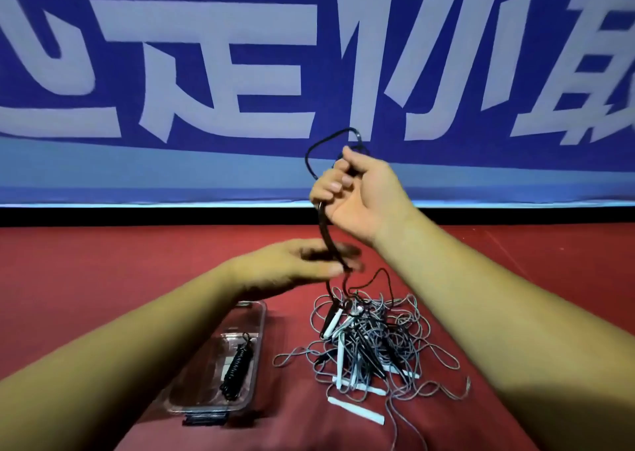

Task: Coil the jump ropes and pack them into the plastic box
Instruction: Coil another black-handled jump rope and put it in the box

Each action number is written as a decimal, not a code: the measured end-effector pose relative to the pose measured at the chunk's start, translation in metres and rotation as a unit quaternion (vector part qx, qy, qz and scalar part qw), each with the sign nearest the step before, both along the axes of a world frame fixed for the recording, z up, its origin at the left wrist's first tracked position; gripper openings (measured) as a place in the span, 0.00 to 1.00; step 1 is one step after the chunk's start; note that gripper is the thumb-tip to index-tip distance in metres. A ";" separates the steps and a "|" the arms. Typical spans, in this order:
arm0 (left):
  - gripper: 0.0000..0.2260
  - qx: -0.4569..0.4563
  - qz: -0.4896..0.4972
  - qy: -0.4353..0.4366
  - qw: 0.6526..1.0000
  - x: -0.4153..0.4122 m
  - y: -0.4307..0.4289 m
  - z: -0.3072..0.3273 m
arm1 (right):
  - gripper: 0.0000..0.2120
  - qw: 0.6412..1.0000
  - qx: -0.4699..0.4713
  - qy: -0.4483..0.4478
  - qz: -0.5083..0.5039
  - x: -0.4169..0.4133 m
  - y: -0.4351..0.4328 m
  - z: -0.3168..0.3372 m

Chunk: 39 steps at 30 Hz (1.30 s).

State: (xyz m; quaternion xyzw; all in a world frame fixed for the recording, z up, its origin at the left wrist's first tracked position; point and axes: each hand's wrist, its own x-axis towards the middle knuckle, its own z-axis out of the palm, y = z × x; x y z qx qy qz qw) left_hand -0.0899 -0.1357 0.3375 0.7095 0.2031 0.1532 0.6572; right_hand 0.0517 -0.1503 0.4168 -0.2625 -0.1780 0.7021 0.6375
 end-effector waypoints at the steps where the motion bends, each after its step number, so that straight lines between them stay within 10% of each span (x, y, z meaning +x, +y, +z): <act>1: 0.08 0.040 -0.009 0.013 0.999 0.005 -0.005 -0.001 | 0.17 1.000 -0.015 -0.001 -0.019 0.004 0.003 0.005; 6: 0.06 -0.094 0.112 -0.143 0.979 0.011 -0.013 0.011 | 0.17 0.985 -0.049 -0.157 -0.057 0.032 0.006 -0.016; 11: 0.11 -0.263 0.244 -0.279 0.891 0.009 0.005 0.031 | 0.45 0.873 -0.047 -0.432 0.222 0.027 -0.025 -0.081; 14: 0.12 -0.289 0.283 -0.284 0.870 0.005 0.016 0.034 | 0.28 0.722 0.057 -0.632 0.274 0.018 -0.034 -0.090; 16: 0.14 -0.300 0.326 -0.300 0.845 -0.001 0.027 0.036 | 0.15 0.682 0.103 -0.679 0.251 0.022 -0.031 -0.092; 19: 0.12 -0.273 0.387 -0.298 0.829 -0.015 0.042 0.032 | 0.11 0.781 0.077 -0.586 0.204 0.022 -0.032 -0.094; 22: 0.27 -0.175 0.346 -0.161 0.908 -0.021 0.041 0.018 | 0.13 0.941 0.004 -0.312 0.131 0.009 -0.029 -0.081; 24: 0.40 -0.129 0.263 -0.077 0.953 -0.019 0.030 0.001 | 0.13 0.979 -0.011 -0.171 0.107 0.000 -0.025 -0.064; 26: 0.45 -0.127 0.157 -0.050 0.978 -0.016 0.017 -0.019 | 0.13 0.992 -0.013 -0.083 0.097 -0.007 -0.022 -0.048; 30: 0.21 -0.061 -0.063 0.000 0.996 -0.007 -0.012 -0.035 | 0.13 0.998 -0.027 -0.030 0.039 -0.010 -0.014 -0.032; 32: 0.07 -0.051 -0.031 0.005 0.998 -0.002 -0.019 -0.028 | 0.13 0.999 -0.033 -0.024 -0.006 0.000 -0.007 -0.032; 35: 0.14 -0.158 0.131 -0.091 0.974 0.002 -0.019 -0.013 | 0.14 0.993 -0.036 -0.114 -0.016 0.020 -0.004 -0.044; 39: 0.15 -0.252 0.213 -0.244 0.912 0.000 -0.003 0.011 | 0.28 0.924 -0.002 -0.322 0.209 0.021 -0.019 -0.084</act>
